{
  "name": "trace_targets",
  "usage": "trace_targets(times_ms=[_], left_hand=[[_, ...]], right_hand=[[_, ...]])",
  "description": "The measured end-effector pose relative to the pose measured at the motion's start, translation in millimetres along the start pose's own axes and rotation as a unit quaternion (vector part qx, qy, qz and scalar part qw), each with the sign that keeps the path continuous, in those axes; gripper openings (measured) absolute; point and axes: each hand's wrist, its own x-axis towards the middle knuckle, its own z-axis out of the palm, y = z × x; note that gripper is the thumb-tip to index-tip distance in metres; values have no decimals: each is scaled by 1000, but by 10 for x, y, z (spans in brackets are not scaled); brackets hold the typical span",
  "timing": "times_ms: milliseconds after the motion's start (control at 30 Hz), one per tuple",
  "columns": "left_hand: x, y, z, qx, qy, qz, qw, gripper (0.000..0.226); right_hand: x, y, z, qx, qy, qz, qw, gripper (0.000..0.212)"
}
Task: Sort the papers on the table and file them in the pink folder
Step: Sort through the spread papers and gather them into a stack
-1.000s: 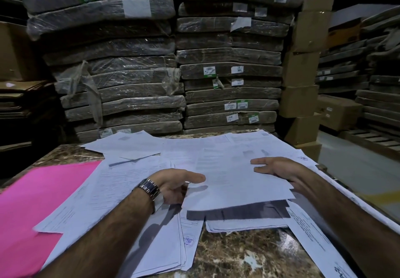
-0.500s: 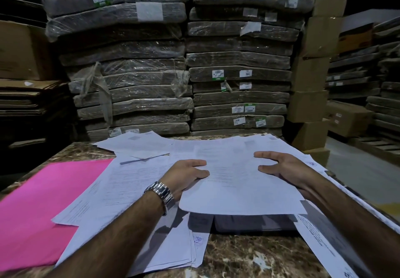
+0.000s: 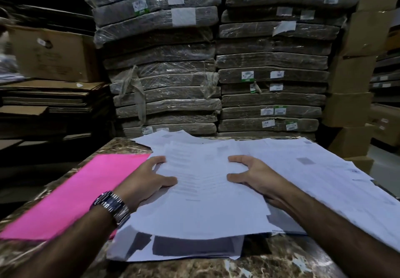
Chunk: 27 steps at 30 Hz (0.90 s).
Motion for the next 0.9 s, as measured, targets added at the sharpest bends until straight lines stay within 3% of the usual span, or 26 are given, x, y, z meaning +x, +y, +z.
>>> trace_targets(times_ms=[133, 267, 433, 533, 600, 700, 800, 900], left_hand=[[-34, -307, -300, 153, 34, -36, 987, 82], [-31, -423, -370, 239, 51, -20, 970, 26], [48, -475, -392, 352, 112, -23, 929, 34], [21, -406, -329, 453, 117, -20, 884, 36], [24, -378, -304, 496, 103, -19, 862, 40], [78, -383, -308, 504, 77, -28, 860, 46], [126, -388, -329, 510, 62, -29, 857, 45], [148, -400, -346, 527, 53, -20, 848, 46]], right_hand=[[121, 149, 409, -120, -18, 22, 992, 74], [167, 230, 620, -235, 16, 21, 972, 81], [122, 203, 703, -374, 58, 18, 926, 64], [130, 210, 711, -425, 76, 32, 901, 64], [124, 141, 676, -399, 65, 51, 913, 60], [121, 28, 600, -310, 33, 72, 947, 37], [175, -16, 530, -181, 31, 116, 976, 37], [268, -28, 444, -104, 16, 175, 979, 33]])
